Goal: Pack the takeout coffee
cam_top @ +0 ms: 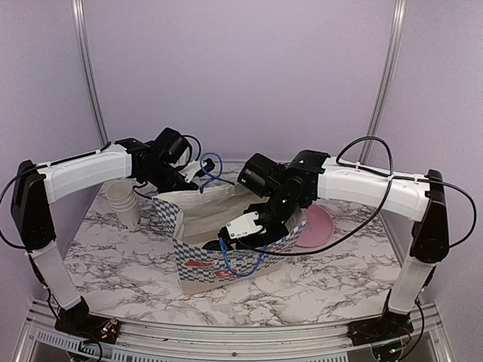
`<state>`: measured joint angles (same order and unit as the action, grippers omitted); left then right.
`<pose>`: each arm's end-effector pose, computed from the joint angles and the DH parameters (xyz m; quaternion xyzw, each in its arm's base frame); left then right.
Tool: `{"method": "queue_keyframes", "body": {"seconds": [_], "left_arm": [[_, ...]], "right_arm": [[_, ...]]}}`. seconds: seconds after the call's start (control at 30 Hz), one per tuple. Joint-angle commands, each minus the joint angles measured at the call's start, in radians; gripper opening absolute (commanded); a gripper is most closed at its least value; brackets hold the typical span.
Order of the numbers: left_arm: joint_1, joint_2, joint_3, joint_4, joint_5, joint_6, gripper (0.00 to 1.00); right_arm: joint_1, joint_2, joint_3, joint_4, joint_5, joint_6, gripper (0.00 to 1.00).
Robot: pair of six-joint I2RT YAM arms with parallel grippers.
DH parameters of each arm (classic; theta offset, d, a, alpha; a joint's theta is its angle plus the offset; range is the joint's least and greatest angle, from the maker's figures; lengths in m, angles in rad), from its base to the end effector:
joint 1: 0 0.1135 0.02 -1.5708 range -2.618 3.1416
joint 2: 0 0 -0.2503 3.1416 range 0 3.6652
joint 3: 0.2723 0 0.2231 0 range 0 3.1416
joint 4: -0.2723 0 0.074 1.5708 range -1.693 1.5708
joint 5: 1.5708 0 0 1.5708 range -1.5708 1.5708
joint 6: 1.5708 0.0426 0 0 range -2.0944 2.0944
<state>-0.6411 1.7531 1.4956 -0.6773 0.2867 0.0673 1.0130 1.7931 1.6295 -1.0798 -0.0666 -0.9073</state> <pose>0.2787 -0.2230 0.2706 0.3680 0.8663 -0.2177 0.2584 0.1746 0.2852 0.2715 -0.8110 0.5610 0.0414 0.1609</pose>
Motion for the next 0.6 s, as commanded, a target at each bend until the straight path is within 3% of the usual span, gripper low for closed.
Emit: {"method": "queue_keyframes", "body": {"seconds": [0.0, 0.3, 0.57], "left_arm": [[0.01, -0.032, -0.005, 0.003, -0.005, -0.002, 0.7], [0.022, -0.045, -0.014, 0.003, -0.011, 0.001, 0.7], [0.031, -0.054, -0.014, 0.004, -0.011, -0.003, 0.71]], "right_arm": [[-0.019, 0.058, 0.049, -0.091, -0.062, 0.019, 0.52], [-0.076, 0.197, 0.172, -0.201, -0.122, 0.052, 0.52], [-0.081, 0.261, 0.18, -0.2, -0.061, 0.118, 0.51]]}}
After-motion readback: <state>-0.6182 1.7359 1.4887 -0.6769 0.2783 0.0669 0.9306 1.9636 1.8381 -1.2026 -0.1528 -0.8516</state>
